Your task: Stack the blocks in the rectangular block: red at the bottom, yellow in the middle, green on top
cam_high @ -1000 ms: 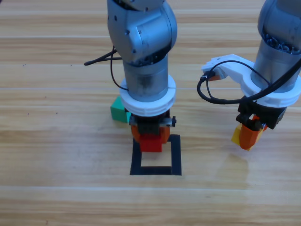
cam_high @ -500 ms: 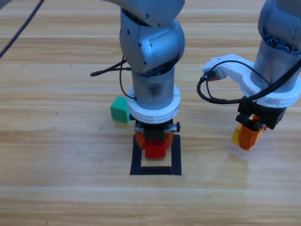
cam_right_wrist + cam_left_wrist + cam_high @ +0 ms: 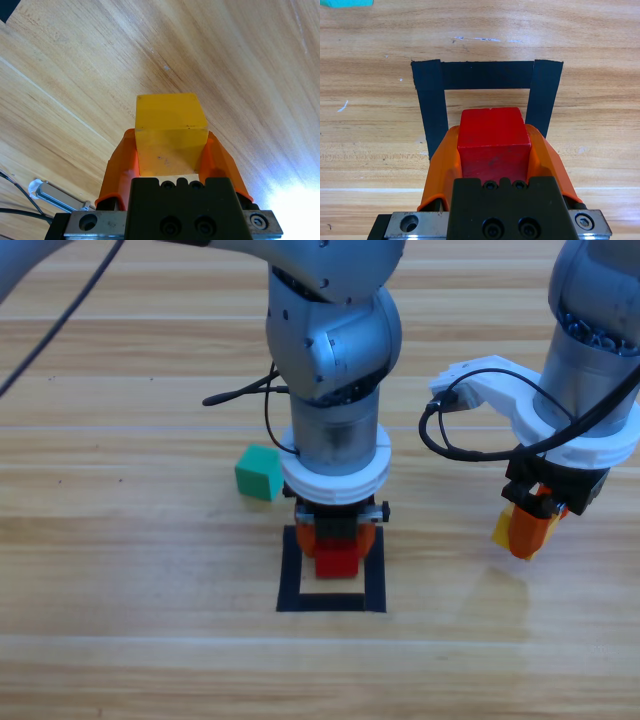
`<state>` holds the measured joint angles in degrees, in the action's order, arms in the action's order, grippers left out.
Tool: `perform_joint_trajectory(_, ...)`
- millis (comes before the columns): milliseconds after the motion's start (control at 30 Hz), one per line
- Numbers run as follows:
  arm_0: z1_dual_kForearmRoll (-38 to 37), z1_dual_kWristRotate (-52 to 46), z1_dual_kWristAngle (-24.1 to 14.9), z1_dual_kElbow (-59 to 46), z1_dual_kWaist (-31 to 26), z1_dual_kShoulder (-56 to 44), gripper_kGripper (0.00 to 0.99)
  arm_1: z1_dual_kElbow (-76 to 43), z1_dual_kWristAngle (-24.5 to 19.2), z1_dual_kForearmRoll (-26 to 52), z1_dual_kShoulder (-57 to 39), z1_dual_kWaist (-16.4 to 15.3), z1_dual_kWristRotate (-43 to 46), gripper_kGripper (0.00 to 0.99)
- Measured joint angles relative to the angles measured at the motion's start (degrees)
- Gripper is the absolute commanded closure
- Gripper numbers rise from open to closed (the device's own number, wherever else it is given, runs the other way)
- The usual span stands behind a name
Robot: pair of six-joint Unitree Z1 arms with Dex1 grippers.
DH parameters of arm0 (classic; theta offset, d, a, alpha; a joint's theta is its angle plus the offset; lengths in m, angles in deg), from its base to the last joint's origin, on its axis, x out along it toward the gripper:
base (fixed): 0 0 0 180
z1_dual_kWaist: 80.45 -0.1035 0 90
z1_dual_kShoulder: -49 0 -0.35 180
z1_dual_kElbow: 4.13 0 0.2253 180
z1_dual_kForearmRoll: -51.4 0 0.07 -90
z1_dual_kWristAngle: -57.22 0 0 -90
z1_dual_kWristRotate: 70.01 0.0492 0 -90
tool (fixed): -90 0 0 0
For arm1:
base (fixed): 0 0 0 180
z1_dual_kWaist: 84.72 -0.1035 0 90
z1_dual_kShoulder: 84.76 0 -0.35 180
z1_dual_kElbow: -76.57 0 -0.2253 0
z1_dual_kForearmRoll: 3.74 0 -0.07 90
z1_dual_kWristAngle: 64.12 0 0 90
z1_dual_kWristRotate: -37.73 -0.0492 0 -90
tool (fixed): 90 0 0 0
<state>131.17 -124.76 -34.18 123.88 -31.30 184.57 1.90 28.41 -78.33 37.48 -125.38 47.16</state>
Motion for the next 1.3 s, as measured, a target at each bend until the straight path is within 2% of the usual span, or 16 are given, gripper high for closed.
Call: perform_joint_trajectory(1300, -0.6, 0.1, 0.5, -1.5, 1.2, 0.1, 0.99, 0.0, 1.4, 0.0, 0.0, 0.0, 0.0, 0.815)
